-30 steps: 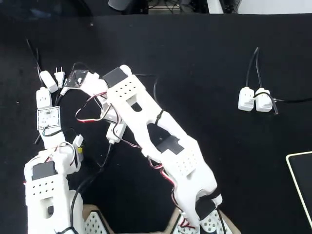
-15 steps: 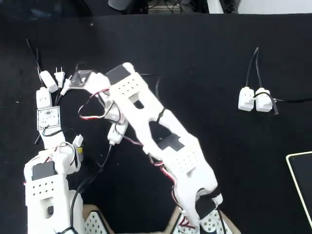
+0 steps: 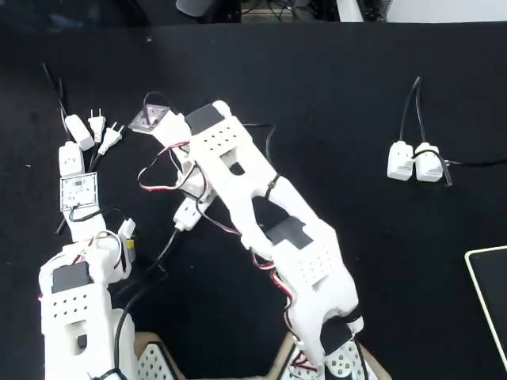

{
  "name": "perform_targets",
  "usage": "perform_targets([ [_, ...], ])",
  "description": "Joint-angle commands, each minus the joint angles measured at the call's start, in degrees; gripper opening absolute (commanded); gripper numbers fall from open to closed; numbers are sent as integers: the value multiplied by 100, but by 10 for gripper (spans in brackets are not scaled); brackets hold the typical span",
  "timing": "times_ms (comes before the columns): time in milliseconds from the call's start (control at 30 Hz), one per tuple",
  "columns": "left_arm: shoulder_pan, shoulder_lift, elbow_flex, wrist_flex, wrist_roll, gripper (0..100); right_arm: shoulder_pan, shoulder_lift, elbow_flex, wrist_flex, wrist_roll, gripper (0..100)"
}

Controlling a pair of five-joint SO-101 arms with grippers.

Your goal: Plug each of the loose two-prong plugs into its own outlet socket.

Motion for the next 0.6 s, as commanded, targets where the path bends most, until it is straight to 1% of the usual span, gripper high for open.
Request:
perform_targets([
  [0,4,-79,-110,9,-35,195,-53,-251,769,-949,-70,11],
  [67,4,-79,-110,9,-35,195,-185,-338,927,-1125,-44,11],
  [167,4,-79,-110,9,-35,195,-343,-356,963,-1125,-26,11],
  [333,4,-79,-110,9,-35,195,-360,-347,980,-1116,-26,11],
  [567,4,-79,-110,9,-35,195,-396,312,549,-967,176,11],
])
